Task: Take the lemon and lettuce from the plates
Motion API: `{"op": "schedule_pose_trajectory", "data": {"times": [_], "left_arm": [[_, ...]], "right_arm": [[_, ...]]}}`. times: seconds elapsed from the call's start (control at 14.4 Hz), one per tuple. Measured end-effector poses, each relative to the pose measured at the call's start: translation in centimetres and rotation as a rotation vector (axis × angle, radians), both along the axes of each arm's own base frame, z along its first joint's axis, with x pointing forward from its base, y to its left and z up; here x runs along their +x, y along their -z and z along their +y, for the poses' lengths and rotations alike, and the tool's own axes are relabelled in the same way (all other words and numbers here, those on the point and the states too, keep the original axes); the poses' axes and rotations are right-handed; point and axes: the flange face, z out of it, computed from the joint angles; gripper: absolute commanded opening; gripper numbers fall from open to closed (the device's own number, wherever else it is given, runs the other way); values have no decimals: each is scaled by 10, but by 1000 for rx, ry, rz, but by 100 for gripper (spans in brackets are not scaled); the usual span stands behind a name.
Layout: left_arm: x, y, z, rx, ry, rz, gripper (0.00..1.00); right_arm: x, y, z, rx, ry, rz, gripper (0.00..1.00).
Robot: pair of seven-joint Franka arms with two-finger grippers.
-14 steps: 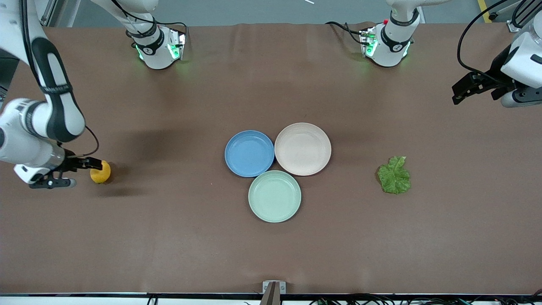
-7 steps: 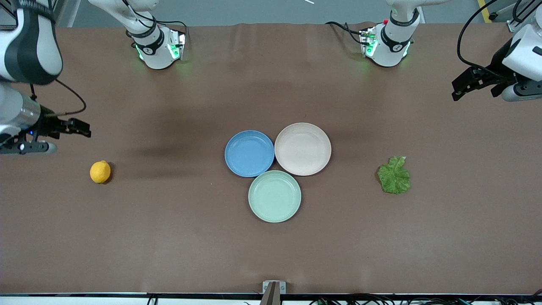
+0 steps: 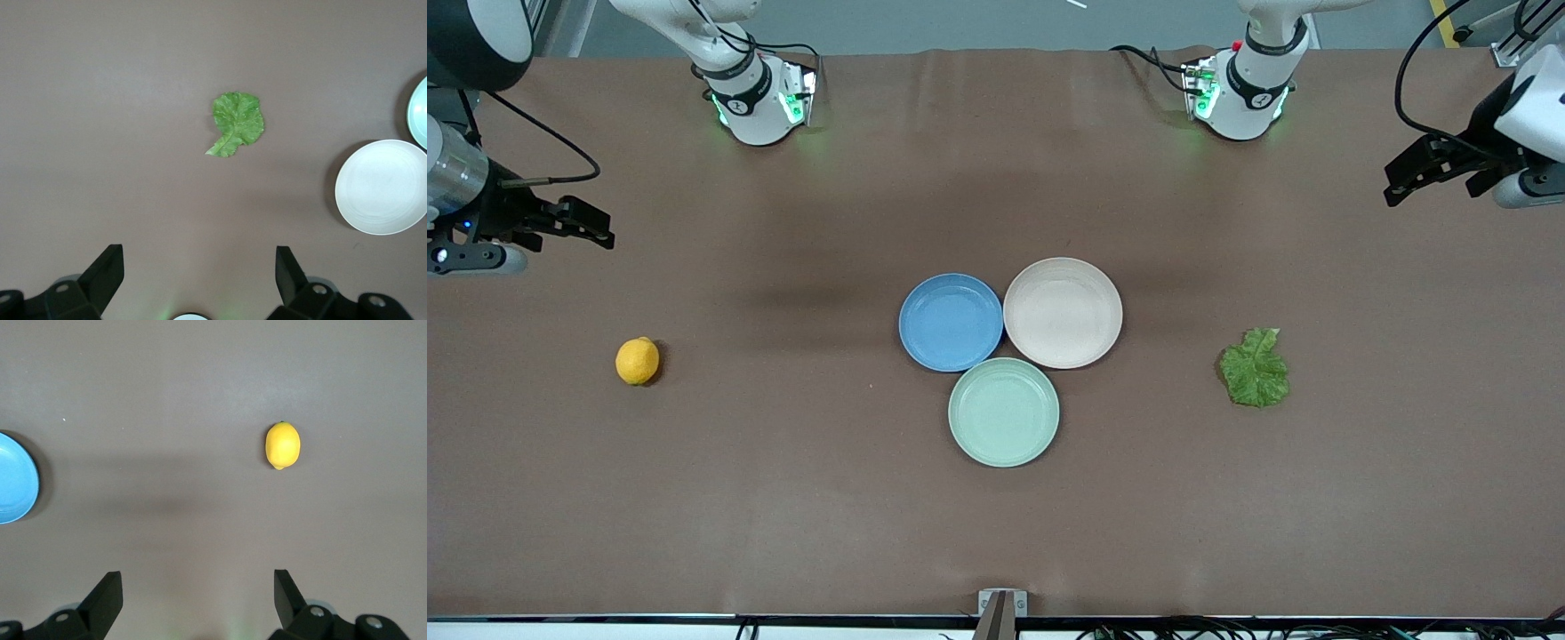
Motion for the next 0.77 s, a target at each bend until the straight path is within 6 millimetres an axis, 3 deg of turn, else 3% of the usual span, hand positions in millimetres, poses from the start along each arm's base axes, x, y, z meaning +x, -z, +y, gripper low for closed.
{"op": "schedule_pose_trajectory", "data": {"times": [0.42, 0.77], "left_arm": [[1, -11, 5, -2, 10, -24, 100], [8, -14, 4, -6, 13, -32, 100]], "right_arm": [[5, -61, 1, -1, 3, -110, 100], [7, -84, 0, -1, 6, -159, 100]]}}
